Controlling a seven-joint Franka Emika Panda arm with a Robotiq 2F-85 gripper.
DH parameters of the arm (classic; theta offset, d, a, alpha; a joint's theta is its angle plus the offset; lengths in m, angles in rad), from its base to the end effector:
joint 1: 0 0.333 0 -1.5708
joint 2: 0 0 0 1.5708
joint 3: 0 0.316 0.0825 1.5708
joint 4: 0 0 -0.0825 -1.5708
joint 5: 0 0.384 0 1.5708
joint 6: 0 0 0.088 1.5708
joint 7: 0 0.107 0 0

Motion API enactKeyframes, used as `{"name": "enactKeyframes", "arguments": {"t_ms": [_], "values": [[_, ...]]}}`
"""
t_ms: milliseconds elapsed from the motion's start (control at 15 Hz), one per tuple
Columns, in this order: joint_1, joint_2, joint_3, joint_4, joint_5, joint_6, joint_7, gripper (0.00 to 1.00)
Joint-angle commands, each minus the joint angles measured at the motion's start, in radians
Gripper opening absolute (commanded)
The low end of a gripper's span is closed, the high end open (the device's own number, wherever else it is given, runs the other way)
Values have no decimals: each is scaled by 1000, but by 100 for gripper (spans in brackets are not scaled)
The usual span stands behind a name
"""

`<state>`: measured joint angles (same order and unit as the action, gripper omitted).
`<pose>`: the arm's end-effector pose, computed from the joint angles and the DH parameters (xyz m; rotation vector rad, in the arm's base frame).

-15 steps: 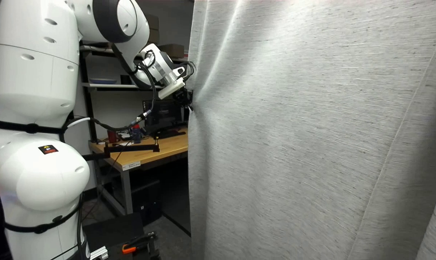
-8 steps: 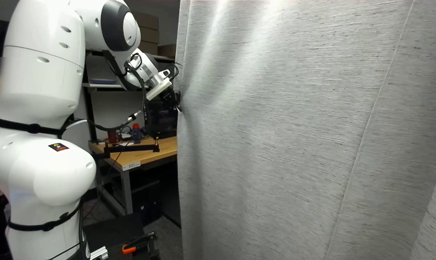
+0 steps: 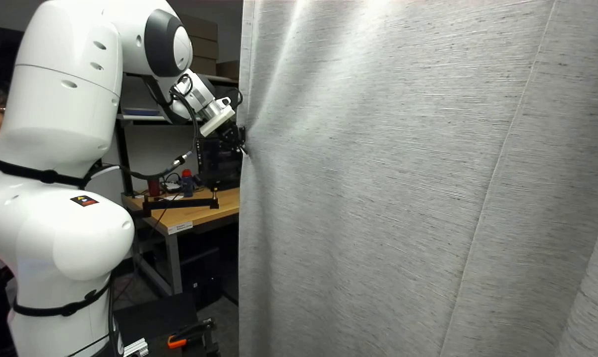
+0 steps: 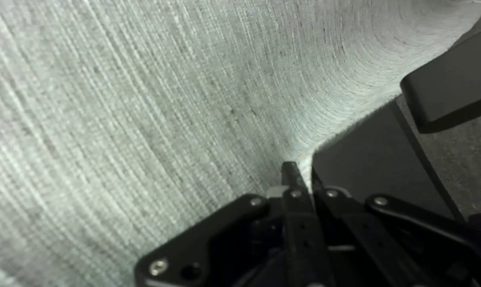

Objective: Pull the grey curtain to the left.

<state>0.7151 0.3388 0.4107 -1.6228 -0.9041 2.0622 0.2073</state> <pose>0.3551 0.5734 0.4656 2.0802 1.5438 0.7176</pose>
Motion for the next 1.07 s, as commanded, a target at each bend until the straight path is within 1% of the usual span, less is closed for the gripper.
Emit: {"name": "enactKeyframes", "arguments": {"t_ms": [0,200,267,467,667,1000], "values": [[33,133,-1,41,35,62,-81,1],[44,141,-13,60,5,90,-101,1],[39,141,-4,64,54,74,-122,1],[36,150,-4,68,64,119,-128,1],[35,154,-6,71,58,157,-184,1],[41,157,-13,86,43,129,-296,1]]}}
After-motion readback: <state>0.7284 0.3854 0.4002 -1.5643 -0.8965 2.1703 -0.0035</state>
